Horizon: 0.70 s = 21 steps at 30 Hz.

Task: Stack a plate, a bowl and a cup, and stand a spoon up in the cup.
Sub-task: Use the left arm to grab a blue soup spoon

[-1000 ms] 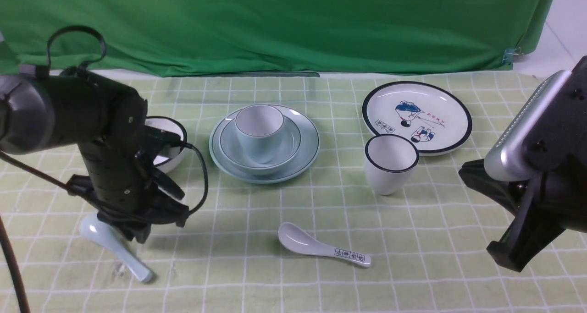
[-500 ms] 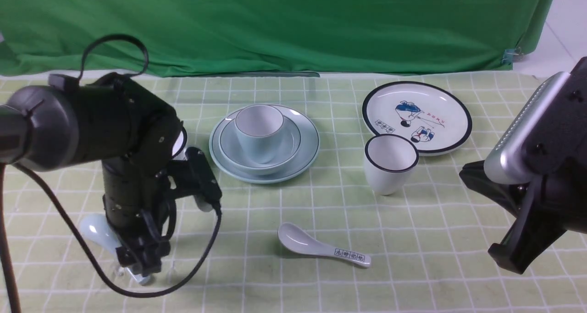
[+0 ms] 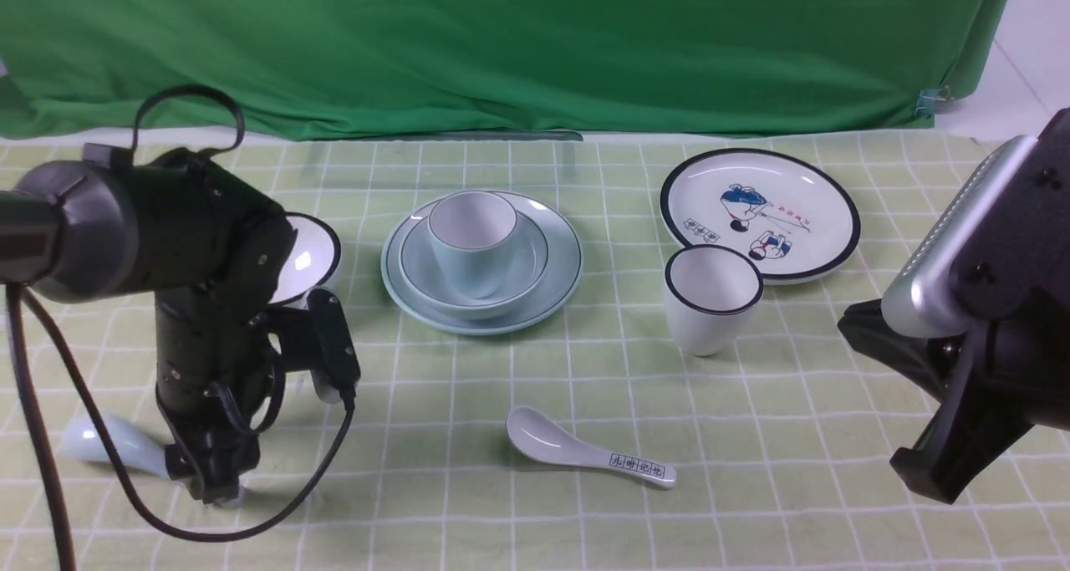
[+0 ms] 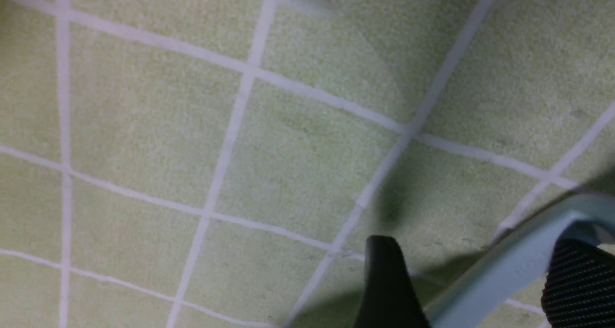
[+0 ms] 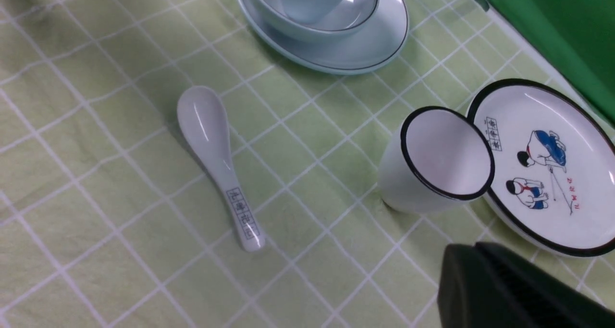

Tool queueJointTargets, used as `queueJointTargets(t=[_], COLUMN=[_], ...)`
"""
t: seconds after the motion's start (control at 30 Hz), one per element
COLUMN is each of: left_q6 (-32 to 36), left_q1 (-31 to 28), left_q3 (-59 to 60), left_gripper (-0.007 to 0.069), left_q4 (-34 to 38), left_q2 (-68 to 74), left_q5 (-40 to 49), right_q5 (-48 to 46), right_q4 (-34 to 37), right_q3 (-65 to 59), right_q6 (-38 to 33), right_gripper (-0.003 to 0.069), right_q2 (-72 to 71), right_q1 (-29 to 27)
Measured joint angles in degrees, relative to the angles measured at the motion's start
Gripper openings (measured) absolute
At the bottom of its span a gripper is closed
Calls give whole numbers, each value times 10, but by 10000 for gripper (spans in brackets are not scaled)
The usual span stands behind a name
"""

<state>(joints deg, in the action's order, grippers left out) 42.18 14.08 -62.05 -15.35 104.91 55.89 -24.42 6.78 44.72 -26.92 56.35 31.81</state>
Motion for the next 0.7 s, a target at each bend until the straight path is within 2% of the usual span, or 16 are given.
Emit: queueJointTargets(t=[0.1,0.13,0.23,0.33,0.4,0.57,0.7], left_q6=[-57,-62,-135,-164,-177,-178,-167], left_q1=[0,0,0,-1,-1,-2,-3], left_q3=[-1,-1,-14,-35,-56,-81,-68], left_gripper=[270,270,108,2,-27,-13,158], left_q4=[-3,-3,3,18,36,51,56], left_q2=[-1,-1,7,9,2,-24,-37], left_q5=[-26,-32,-73,-85,-79,-37,-2], right_q5=[-1,-1,-1,-1,0,4,3], right_q4=[0,0,0,0,0,-1,-2], right_q3=[0,0,0,0,0,0,0], right_q6=[0,0,0,0,0,0,0], right_gripper=[45,45,52,58,62,65,69], right_q2=[0,0,0,0,0,0,0], right_q1=[0,0,0,0,0,0,0])
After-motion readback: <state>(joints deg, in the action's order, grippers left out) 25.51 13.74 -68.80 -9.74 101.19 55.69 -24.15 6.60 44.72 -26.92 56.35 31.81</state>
